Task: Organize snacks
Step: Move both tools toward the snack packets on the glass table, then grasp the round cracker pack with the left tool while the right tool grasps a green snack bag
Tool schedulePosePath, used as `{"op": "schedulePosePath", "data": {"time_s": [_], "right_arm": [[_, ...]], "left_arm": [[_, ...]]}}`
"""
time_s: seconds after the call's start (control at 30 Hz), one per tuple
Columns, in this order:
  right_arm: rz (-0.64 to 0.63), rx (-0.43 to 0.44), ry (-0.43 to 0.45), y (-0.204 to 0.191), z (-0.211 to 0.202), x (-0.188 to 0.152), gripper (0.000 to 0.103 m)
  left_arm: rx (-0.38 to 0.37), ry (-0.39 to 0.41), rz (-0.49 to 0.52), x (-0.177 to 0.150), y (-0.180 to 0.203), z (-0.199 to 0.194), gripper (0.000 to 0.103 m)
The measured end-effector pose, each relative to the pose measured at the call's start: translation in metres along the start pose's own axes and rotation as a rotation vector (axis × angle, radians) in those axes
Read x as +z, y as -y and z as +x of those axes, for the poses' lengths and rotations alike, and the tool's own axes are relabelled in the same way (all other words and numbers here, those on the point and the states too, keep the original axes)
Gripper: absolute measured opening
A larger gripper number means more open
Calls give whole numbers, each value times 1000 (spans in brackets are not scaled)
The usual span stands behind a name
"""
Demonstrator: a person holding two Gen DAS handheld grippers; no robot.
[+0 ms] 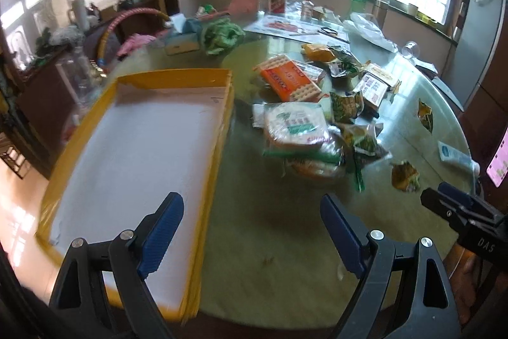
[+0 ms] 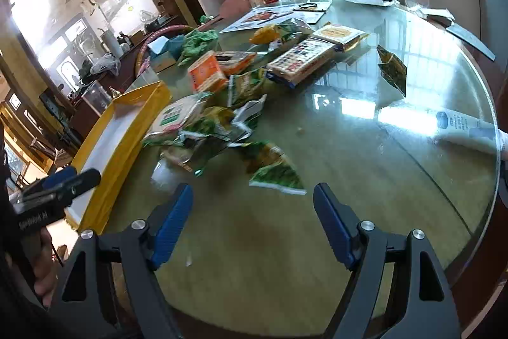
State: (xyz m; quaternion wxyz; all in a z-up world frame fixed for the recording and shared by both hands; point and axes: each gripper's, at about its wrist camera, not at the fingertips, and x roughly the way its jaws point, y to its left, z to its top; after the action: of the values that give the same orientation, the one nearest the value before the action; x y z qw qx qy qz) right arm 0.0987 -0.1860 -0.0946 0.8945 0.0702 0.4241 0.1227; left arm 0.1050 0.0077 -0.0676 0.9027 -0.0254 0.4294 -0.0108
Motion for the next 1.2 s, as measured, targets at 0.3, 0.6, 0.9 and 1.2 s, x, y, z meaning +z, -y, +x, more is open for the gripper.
{"op": "schedulePosePath", "data": {"time_s": [0.3,0.6,0.9,1.2], "right_arm": [[20,24,-46,17,40,25,79],[1,10,-71,11,56,24,62],[5,14,-76,13,50,15,42],[20,56,-20,12,28,10,41]], "left_arm": [[-61,-93,-23,56,9,57,88],[-67,-233,12,69,21,104,88],[-48,-244,13,63,22,114,79],[-128,-126,-95,58,5,62,75]]}}
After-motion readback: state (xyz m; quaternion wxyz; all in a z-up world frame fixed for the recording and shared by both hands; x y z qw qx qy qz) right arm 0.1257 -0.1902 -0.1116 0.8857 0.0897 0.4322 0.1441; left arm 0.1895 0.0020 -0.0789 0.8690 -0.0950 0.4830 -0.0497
